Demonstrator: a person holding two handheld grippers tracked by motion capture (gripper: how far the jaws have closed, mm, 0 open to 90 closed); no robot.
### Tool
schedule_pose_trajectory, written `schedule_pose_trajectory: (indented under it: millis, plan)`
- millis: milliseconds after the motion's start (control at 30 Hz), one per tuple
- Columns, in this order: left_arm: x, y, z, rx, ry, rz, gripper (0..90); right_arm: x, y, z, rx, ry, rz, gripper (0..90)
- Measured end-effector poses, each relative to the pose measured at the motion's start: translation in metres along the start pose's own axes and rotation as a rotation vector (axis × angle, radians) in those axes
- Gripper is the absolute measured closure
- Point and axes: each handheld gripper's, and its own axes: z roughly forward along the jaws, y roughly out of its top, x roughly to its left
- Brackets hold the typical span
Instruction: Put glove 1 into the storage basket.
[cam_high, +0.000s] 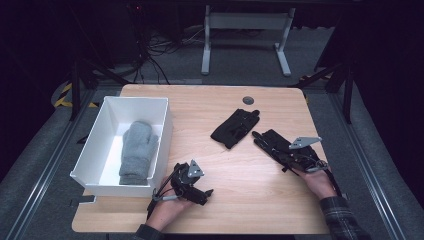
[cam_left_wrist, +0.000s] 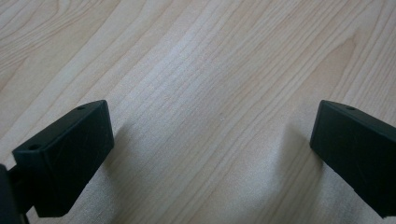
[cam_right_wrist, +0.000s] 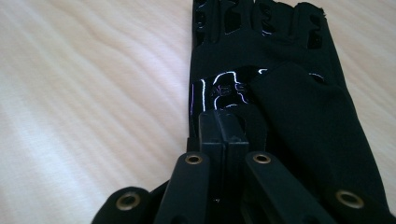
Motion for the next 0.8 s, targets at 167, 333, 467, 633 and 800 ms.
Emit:
schedule_pose_trajectory:
  millis: [167, 333, 467, 633, 800]
  plan:
    - [0.000, 0.000, 0.000, 0.000, 0.001, 0.002, 0.1, 0.019, 0.001, -0.001, 0.001, 0.046, -0.034, 90.0]
    - [0.000, 0.000, 0.000, 0.000, 0.001, 0.002, 0.1, 0.036, 0.001, -0.002, 0.005, 0.089, -0.062, 90.0]
    - [0.000, 0.000, 0.000, 0.000, 0.000, 0.001, 0.1, 0.051, 0.001, -0.003, 0.006, 0.126, -0.084, 90.0]
    - [0.000, 0.000, 0.000, 0.000, 0.001, 0.001, 0.1, 0.067, 0.002, -0.005, 0.011, 0.147, -0.119, 90.0]
    - [0.000, 0.000, 0.000, 0.000, 0.000, 0.001, 0.1, 0.059, 0.004, -0.016, -0.036, 0.131, -0.104, 90.0]
